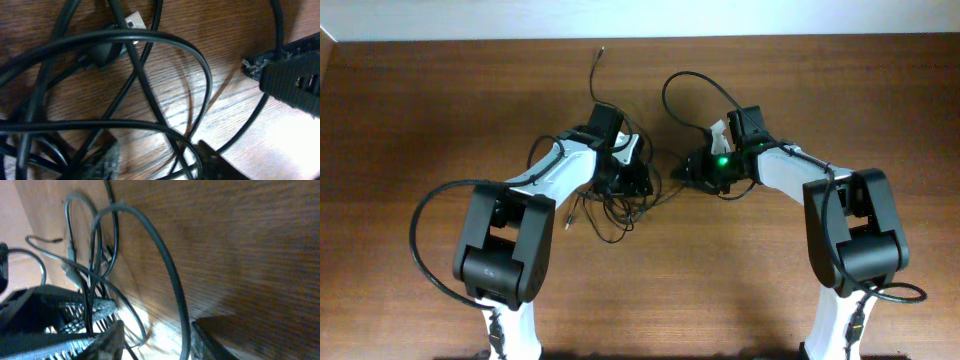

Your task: Untangle cables

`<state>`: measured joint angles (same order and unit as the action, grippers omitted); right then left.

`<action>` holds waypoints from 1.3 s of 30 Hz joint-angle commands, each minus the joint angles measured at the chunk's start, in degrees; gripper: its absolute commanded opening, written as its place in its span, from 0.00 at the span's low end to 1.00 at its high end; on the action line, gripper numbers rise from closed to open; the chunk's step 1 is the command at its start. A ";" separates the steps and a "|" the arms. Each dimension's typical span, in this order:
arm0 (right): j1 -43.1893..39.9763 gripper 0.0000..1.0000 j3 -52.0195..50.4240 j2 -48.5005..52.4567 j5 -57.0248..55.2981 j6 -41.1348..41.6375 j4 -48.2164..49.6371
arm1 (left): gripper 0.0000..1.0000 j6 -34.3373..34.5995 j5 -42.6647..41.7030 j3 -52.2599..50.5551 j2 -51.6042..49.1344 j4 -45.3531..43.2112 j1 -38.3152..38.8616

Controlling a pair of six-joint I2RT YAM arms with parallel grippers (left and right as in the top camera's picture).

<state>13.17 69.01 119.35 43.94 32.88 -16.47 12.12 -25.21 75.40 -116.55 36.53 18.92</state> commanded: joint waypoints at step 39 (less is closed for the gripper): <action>-0.50 0.04 -0.15 -58.55 -1.38 -18.93 -6.86 | 0.00 2.91 28.89 0.09 35.45 16.50 -15.17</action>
<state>12.95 68.40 65.01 50.22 16.19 -21.93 9.23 -9.21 75.33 -83.22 50.78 6.42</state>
